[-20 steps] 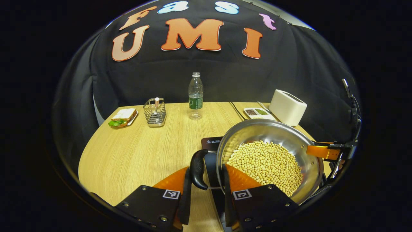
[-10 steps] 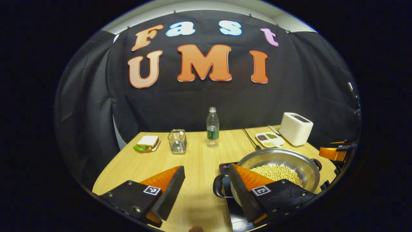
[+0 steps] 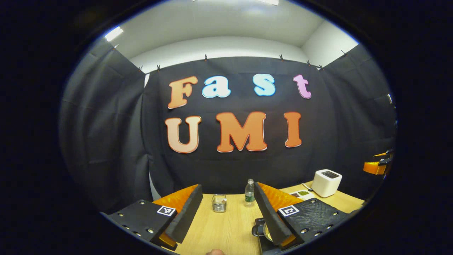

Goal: First push the handle of the pot to place it horizontally, then grasp the pot with both hands and set it on the induction cooktop.

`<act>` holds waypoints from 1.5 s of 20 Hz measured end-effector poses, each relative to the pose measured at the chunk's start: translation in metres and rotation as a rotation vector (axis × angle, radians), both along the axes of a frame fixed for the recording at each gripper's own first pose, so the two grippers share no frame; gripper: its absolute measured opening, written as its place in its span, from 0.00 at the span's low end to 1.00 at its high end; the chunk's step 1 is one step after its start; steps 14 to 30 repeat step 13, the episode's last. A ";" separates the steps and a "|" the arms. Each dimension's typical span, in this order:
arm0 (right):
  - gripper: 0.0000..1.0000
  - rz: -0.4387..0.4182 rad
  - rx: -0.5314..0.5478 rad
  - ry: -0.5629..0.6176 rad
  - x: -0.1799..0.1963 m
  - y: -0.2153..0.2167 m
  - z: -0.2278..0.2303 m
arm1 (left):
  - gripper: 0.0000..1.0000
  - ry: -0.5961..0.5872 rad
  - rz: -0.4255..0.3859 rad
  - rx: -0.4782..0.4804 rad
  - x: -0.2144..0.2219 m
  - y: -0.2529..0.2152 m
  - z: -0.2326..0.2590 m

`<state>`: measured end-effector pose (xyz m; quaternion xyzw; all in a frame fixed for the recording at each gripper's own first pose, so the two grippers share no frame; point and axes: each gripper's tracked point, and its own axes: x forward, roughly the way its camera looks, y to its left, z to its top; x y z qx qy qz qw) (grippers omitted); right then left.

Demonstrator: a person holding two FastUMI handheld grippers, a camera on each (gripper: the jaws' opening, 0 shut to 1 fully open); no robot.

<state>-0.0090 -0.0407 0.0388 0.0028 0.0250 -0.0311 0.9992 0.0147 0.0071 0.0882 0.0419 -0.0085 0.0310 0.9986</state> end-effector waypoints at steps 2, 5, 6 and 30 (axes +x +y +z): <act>0.94 -0.006 0.002 -0.044 -0.015 -0.005 0.022 | 0.91 -0.045 -0.006 -0.007 -0.014 0.004 0.025; 0.94 -0.018 -0.012 -0.087 -0.027 -0.014 0.040 | 0.90 -0.093 0.003 -0.012 -0.028 0.016 0.046; 0.94 -0.020 -0.007 -0.089 -0.032 -0.017 0.042 | 0.90 -0.093 0.017 -0.007 -0.034 0.019 0.045; 1.00 -0.008 0.018 -0.103 -0.037 -0.016 0.044 | 0.89 -0.084 -0.007 0.001 -0.034 0.019 0.045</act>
